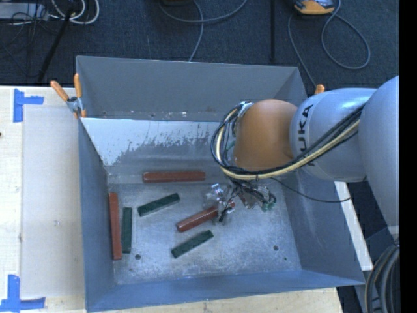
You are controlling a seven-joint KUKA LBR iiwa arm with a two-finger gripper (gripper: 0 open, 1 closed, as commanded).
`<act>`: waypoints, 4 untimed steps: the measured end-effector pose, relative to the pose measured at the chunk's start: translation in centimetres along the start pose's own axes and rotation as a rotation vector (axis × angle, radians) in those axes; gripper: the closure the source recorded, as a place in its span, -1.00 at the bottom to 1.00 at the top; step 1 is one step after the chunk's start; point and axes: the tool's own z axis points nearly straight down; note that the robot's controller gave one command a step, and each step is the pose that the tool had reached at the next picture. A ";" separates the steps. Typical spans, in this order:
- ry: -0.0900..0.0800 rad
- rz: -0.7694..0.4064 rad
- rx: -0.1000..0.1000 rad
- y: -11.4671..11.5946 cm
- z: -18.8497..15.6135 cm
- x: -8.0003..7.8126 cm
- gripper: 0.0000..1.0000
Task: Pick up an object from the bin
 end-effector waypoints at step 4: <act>0.002 -0.970 0.000 6.1 -0.1 -4.8 -1.00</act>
Offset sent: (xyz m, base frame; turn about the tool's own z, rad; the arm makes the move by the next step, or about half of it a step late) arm 0.0234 0.0401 0.0002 -0.2332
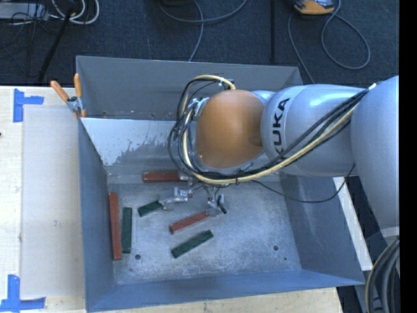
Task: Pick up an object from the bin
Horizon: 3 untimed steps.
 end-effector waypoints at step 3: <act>-0.003 -0.118 0.001 1.5 -4.7 -1.1 -1.00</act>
Offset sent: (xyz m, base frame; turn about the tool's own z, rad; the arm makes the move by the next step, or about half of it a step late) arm 0.0000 0.0000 0.0000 0.0000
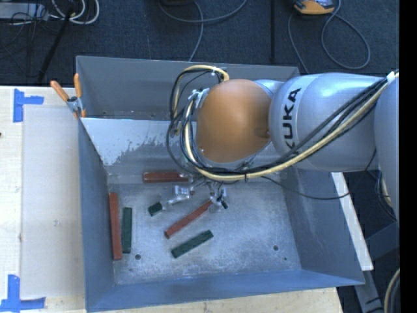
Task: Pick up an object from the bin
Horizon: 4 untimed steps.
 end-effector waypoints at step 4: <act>-0.001 0.023 0.004 -1.4 4.6 6.8 1.00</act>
Offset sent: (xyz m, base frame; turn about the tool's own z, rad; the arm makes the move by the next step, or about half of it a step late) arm 0.0166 -0.0232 -0.0478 0.0213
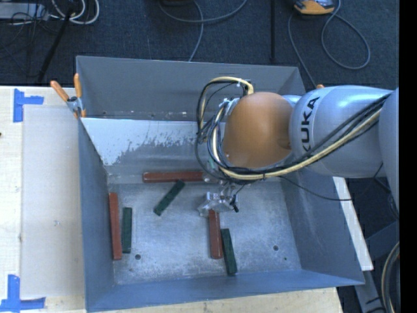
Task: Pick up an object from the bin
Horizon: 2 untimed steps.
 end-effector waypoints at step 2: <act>0.003 -0.005 0.003 4.9 -16.0 12.2 1.00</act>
Offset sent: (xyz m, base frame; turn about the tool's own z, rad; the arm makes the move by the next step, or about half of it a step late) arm -0.0420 -0.1137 0.0751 -0.0208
